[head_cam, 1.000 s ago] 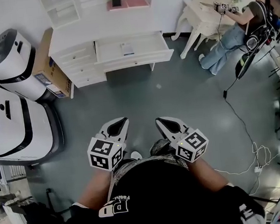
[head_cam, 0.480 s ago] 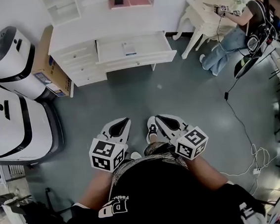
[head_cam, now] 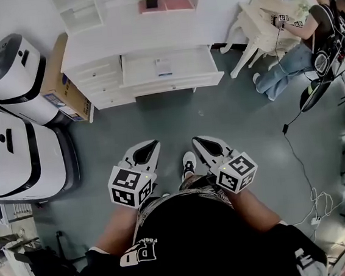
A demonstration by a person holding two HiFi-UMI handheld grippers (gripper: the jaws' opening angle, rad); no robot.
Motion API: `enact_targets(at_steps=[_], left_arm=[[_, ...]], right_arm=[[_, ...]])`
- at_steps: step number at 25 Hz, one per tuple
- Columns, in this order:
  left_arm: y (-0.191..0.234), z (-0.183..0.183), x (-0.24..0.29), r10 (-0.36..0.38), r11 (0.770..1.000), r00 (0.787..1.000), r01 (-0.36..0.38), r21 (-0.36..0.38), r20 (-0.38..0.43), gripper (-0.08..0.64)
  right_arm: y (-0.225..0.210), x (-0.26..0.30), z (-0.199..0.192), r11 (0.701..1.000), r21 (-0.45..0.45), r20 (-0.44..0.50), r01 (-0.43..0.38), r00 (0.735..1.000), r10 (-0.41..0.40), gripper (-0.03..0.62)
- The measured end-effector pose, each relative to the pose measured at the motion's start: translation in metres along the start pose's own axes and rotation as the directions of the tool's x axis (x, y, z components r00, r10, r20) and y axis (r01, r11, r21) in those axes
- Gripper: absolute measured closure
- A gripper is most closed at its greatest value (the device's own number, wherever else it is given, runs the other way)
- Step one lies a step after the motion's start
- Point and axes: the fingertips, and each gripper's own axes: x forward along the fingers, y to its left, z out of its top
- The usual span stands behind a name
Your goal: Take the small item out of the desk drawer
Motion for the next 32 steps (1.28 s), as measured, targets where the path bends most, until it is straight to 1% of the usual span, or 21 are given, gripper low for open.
enact_targets(at_steps=[4, 10, 14, 18, 22, 27, 32], left_arm=[[0.01, 0.01, 0.032, 0.006, 1.0, 1.0, -0.006, 0.002, -0.022, 0.545], [0.024, 0.042, 0.086, 0.018, 1.0, 1.0, -0.018, -0.001, -0.025, 0.545], [0.03, 0.063, 0.116, 0.045, 0.999, 0.999, -0.045, -0.007, -0.027, 0.545], [0.041, 0.078, 0.138, 0.086, 0.996, 0.996, -0.086, -0.018, -0.039, 0.545], [0.048, 0.088, 0.163, 0.114, 0.992, 0.992, -0.116, -0.048, -0.046, 0.545], [0.058, 0.101, 0.184, 0.157, 0.987, 0.987, -0.158, -0.037, -0.038, 0.545], [0.063, 0.101, 0.196, 0.181, 0.981, 0.982, -0.184, -0.054, -0.045, 0.545]], right_arm=[[-0.033, 0.013, 0.013, 1.0, 0.004, -0.001, -0.003, 1.0, 0.003, 0.584], [-0.089, 0.032, 0.039, 1.0, 0.011, -0.008, -0.013, 1.0, 0.013, 0.584], [-0.122, 0.042, 0.058, 0.999, 0.018, -0.008, -0.031, 0.999, 0.031, 0.584], [-0.149, 0.057, 0.077, 0.997, 0.023, -0.008, -0.068, 0.998, 0.068, 0.584], [-0.179, 0.07, 0.086, 0.996, 0.023, -0.02, -0.085, 0.996, 0.086, 0.584], [-0.201, 0.084, 0.093, 0.993, 0.011, -0.03, -0.121, 0.992, 0.121, 0.584], [-0.216, 0.088, 0.089, 0.991, 0.026, -0.045, -0.134, 0.99, 0.135, 0.583]])
